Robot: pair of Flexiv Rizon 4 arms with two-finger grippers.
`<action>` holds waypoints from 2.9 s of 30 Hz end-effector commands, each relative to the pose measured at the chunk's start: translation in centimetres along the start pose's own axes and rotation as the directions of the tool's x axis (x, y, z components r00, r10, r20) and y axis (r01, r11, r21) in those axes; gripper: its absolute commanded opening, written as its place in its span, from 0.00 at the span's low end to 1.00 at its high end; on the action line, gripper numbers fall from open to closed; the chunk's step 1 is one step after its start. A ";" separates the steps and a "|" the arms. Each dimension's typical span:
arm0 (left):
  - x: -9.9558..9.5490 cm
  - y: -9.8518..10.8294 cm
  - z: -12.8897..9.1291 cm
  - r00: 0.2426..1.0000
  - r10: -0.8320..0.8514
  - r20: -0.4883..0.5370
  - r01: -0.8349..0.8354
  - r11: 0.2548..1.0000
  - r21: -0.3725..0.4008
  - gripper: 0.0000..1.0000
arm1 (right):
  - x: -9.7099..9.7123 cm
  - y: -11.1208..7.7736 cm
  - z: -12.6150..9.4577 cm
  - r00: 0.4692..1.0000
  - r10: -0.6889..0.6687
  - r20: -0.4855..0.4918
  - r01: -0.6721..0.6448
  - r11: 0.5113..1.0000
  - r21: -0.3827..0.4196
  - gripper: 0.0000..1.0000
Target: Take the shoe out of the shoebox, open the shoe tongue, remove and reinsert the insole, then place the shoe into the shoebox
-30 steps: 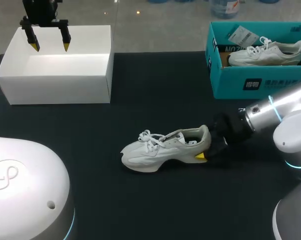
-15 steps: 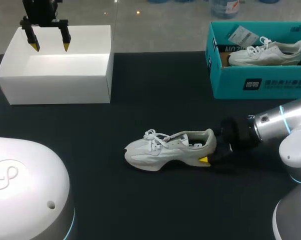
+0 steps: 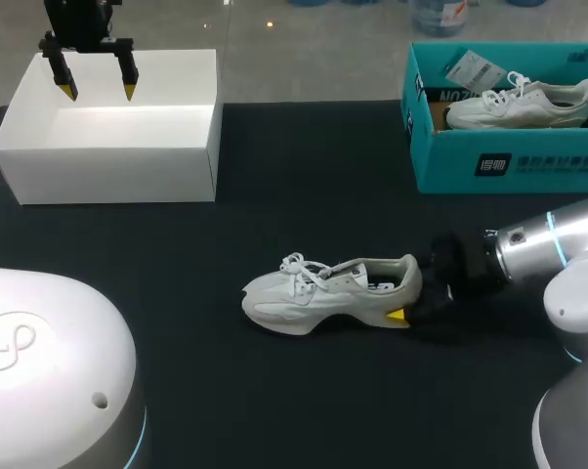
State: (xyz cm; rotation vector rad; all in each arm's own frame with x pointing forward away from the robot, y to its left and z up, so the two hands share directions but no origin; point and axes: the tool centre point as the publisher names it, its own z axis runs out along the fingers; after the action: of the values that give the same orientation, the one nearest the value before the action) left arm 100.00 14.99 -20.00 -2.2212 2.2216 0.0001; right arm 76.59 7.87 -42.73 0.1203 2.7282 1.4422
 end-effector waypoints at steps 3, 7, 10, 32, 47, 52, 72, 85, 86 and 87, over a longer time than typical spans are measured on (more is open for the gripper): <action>0.0 0.0 0.0 1.000 0.000 0.000 0.000 1.000 0.000 1.00 | 0.0 0.0 0.4 1.000 -0.001 0.001 0.001 1.000 0.004 0.00; 0.0 0.0 0.0 1.000 0.000 0.000 0.000 1.000 0.000 1.00 | 0.0 0.0 0.4 1.000 -0.001 0.001 0.001 1.000 0.004 0.00; 0.0 0.0 0.0 1.000 0.000 0.000 0.000 1.000 0.000 1.00 | 0.0 0.0 0.4 1.000 -0.001 0.001 0.001 1.000 0.004 0.00; 3.4 3.6 0.0 0.996 -0.080 0.039 0.079 0.997 0.015 1.00 | 0.0 0.0 0.4 1.000 -0.001 0.001 0.001 1.000 0.004 0.00; 11.9 12.5 0.6 0.986 -0.137 0.091 0.132 0.989 0.060 1.00 | 0.0 0.0 0.4 1.000 -0.001 0.001 0.001 1.000 0.004 0.00; 14.4 15.1 1.4 0.990 -0.120 0.080 0.114 0.990 0.080 1.00 | 0.0 0.0 0.4 1.000 -0.001 0.001 0.001 1.000 0.004 0.00; 21.8 23.1 5.7 0.994 0.105 0.016 -0.106 0.991 0.077 1.00 | 0.0 0.0 0.4 1.000 -0.001 0.001 0.001 1.000 0.004 0.00; 28.2 24.5 8.6 0.970 0.242 -0.029 -0.241 0.970 0.041 1.00 | 0.0 0.0 0.4 1.000 -0.001 0.001 0.001 1.000 0.004 0.00; 28.7 24.6 8.9 0.968 0.249 -0.035 -0.248 0.968 0.030 1.00 | 0.0 0.0 0.4 1.000 -0.001 0.001 0.001 1.000 0.004 0.00; 29.2 24.5 9.2 0.968 0.247 -0.040 -0.246 0.969 0.025 1.00 | 0.0 0.0 0.4 1.000 -0.001 0.001 0.001 1.000 0.004 0.00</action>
State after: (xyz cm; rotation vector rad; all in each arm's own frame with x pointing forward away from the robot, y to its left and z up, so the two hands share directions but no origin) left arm 74.66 -12.32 -27.92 -1.9312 2.4884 -0.1093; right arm 76.64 7.94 -42.75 0.1196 2.7299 1.4422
